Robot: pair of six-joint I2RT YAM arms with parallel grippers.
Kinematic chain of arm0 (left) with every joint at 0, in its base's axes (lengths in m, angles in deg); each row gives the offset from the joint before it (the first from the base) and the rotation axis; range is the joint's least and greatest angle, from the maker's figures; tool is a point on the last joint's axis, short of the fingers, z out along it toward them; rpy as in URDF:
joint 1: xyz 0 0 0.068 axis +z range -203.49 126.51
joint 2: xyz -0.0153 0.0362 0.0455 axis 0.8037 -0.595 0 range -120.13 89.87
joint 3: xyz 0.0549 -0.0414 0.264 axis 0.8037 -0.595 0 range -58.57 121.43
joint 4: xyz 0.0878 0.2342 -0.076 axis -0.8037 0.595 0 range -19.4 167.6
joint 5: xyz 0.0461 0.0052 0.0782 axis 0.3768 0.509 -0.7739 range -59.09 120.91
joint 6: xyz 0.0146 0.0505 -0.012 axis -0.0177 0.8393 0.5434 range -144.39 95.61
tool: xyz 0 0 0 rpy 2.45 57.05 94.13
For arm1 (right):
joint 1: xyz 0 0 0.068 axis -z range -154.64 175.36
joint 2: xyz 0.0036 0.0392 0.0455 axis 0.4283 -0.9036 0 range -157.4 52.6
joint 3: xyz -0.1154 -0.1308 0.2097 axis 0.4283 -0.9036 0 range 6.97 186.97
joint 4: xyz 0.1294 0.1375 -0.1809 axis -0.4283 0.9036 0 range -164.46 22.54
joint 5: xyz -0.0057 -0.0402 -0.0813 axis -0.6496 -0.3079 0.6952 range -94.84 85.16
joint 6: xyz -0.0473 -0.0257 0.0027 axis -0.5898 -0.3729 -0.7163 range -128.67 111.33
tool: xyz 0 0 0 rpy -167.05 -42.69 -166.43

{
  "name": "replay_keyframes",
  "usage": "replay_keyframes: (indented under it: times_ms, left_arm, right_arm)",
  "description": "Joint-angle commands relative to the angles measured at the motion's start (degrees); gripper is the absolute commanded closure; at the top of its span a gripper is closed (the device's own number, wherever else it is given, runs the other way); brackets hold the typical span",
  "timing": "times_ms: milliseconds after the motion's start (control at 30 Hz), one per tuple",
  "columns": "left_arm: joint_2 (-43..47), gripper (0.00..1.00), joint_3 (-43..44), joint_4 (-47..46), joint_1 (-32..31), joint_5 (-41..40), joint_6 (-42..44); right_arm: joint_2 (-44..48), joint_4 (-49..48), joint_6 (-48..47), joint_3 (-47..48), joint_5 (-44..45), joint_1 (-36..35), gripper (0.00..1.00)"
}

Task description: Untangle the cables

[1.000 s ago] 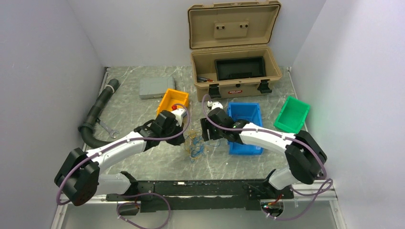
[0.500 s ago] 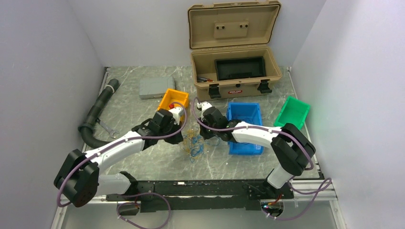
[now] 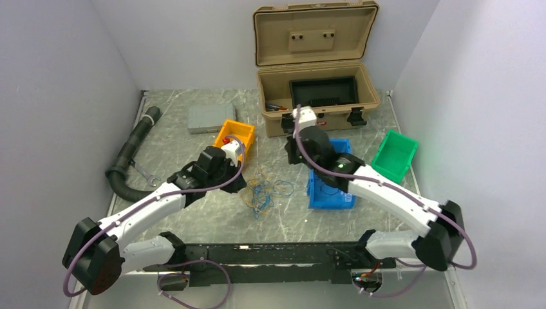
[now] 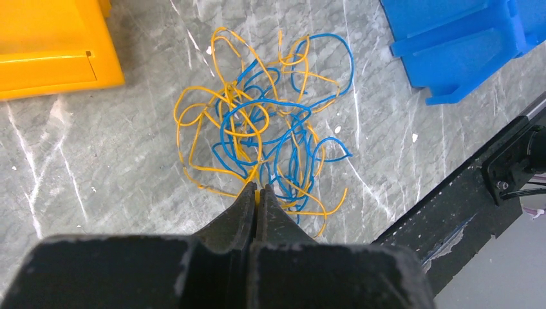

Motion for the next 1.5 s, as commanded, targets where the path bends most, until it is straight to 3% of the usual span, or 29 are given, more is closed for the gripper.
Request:
replay_keyframes:
  times_ms: [0, 200, 300, 333, 433, 533, 633, 767, 900, 1133, 1467]
  left_arm:
    - [1.93, 1.00, -0.66, 0.42, 0.14, 0.00, 0.07]
    - [2.04, 1.00, -1.88, 0.84, 0.21, -0.64, -0.36]
    - [2.74, 1.00, -2.13, 1.16, 0.16, -0.92, -0.29]
    - [3.06, 1.00, -2.05, 1.25, 0.15, -1.16, -0.16]
    - [3.35, 0.93, -1.60, 2.25, 0.19, -2.41, 0.05]
    - [3.34, 0.80, -1.30, 3.36, 0.21, -2.75, -0.09]
    - [4.71, 0.59, -1.95, 2.97, 0.21, -2.06, -0.35]
    - [6.52, 0.39, -1.87, 2.89, 0.14, -2.33, -0.01]
    - [4.03, 0.28, -1.36, 0.83, 0.13, -0.35, -0.07]
    - [-2.75, 0.20, -2.09, -3.68, 0.25, 2.59, -3.32]
    - [-3.94, 0.19, -3.25, -6.71, 2.73, 7.50, -5.40]
  right_arm:
    - [7.09, 5.84, 2.31, 4.45, 10.79, 1.52, 1.00]
    - [13.89, 7.69, 2.91, 7.04, 11.76, 4.75, 1.00]
    - [14.31, 6.99, -0.07, 6.86, 4.75, 5.29, 0.98]
    - [13.73, 6.69, -1.01, 6.50, 2.21, 5.25, 0.89]
    - [10.39, 5.42, -2.92, 4.36, -9.12, 5.23, 0.50]
    - [6.71, 4.22, -2.69, 1.99, -13.98, 5.23, 0.39]
    - [3.46, 2.31, -2.28, -0.48, -17.09, 5.25, 0.37]
    - [-1.15, -1.76, -2.13, -3.91, -20.23, 5.17, 0.37]
    - [-6.21, -5.93, -4.02, -5.92, -24.75, 5.14, 0.33]
    - [-15.49, -12.72, -11.46, -5.92, -32.28, 4.23, 0.17]
    - [-24.28, -17.34, -21.23, -3.10, -31.95, 3.74, 0.19]
